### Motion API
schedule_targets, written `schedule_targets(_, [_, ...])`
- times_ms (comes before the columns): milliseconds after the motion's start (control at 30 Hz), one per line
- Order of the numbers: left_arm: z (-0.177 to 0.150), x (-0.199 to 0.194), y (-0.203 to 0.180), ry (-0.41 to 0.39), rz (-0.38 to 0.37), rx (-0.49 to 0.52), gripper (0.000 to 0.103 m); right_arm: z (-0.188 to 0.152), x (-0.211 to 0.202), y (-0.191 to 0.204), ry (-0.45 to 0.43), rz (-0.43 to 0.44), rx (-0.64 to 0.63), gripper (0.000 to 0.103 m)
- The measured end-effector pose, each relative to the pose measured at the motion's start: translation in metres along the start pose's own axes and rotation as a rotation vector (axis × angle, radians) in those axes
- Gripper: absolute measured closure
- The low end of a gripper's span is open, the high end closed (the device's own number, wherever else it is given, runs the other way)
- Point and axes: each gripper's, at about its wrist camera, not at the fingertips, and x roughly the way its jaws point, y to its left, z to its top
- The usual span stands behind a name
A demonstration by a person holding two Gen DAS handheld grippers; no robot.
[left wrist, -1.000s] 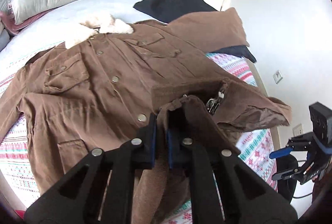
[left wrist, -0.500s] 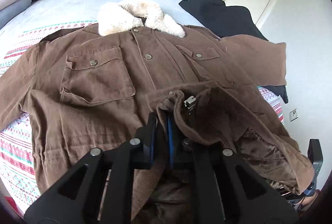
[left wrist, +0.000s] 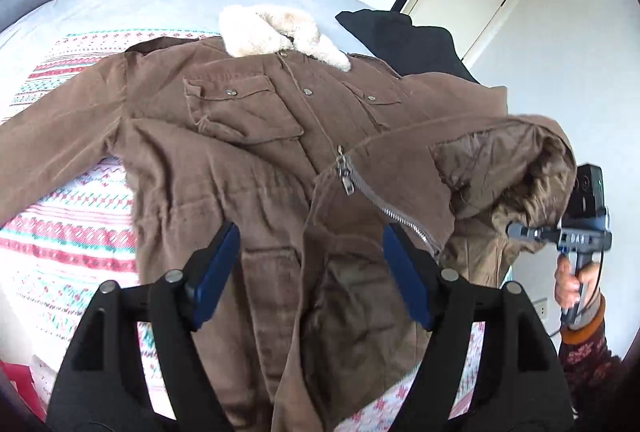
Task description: Fold large clothes
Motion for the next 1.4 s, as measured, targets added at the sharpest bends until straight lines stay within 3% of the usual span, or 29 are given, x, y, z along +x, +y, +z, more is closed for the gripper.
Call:
schedule_targets(133, [-0.064, -0.045, 0.004, 0.024, 0.037, 0.038, 0.025, -0.012, -0.037, -0.001, -0.068, 0.090, 0.049, 0.098])
schedule_targets(300, [-0.140, -0.071, 0.013, 0.068, 0.000, 0.002, 0.024, -0.017, -0.053, -0.003, -0.086, 0.084, 0.069, 0.098])
schedule_targets(467, [-0.190, -0.066, 0.011, 0.127, -0.006, -0.035, 0.024, -0.020, -0.048, 0.001, -0.074, 0.063, 0.063, 0.098])
schedule_targets(533, [-0.200, -0.054, 0.009, 0.161, 0.035, -0.045, 0.024, -0.015, -0.046, 0.004, -0.073, 0.057, 0.057, 0.098])
schedule_targets(667, [-0.202, -0.021, 0.019, 0.191, 0.155, -0.086, 0.025, -0.014, -0.043, 0.006, -0.073, 0.039, 0.050, 0.098])
schedule_targets(767, [-0.190, -0.019, 0.035, 0.104, 0.156, -0.186, 0.031, -0.018, -0.041, 0.000, -0.069, 0.034, 0.067, 0.098])
schedule_targets(833, [-0.181, -0.024, 0.045, 0.008, 0.100, -0.237, 0.042, -0.023, -0.044, -0.004, -0.065, 0.049, 0.086, 0.097])
schedule_targets(867, [-0.178, -0.021, 0.049, -0.002, 0.109, -0.260, 0.046, -0.025, -0.044, -0.007, -0.071, 0.055, 0.100, 0.097])
schedule_targets(967, [-0.175, -0.006, 0.047, 0.037, 0.188, -0.252, 0.055, -0.030, -0.033, -0.021, -0.067, 0.023, 0.106, 0.097])
schedule_targets(1033, [-0.172, -0.005, 0.036, 0.067, 0.218, -0.192, 0.078, -0.035, -0.024, -0.032, -0.049, -0.019, 0.117, 0.098])
schedule_targets(1100, [-0.167, -0.018, 0.034, 0.074, 0.221, -0.209, 0.089, -0.041, -0.026, -0.037, -0.051, 0.000, 0.147, 0.098])
schedule_targets(1200, [-0.149, -0.069, 0.030, -0.019, 0.128, -0.292, 0.091, -0.041, -0.064, -0.027, -0.137, 0.088, 0.176, 0.099])
schedule_targets(1300, [-0.126, -0.121, 0.018, -0.097, 0.107, -0.269, 0.091, -0.040, -0.117, -0.009, -0.249, 0.179, 0.159, 0.099])
schedule_targets(1367, [-0.119, -0.131, 0.020, -0.072, 0.071, -0.280, 0.090, -0.042, -0.144, -0.008, -0.303, 0.186, 0.150, 0.099])
schedule_targets(1400, [-0.120, -0.128, 0.022, -0.033, 0.088, -0.279, 0.090, -0.044, -0.153, -0.013, -0.313, 0.168, 0.161, 0.099])
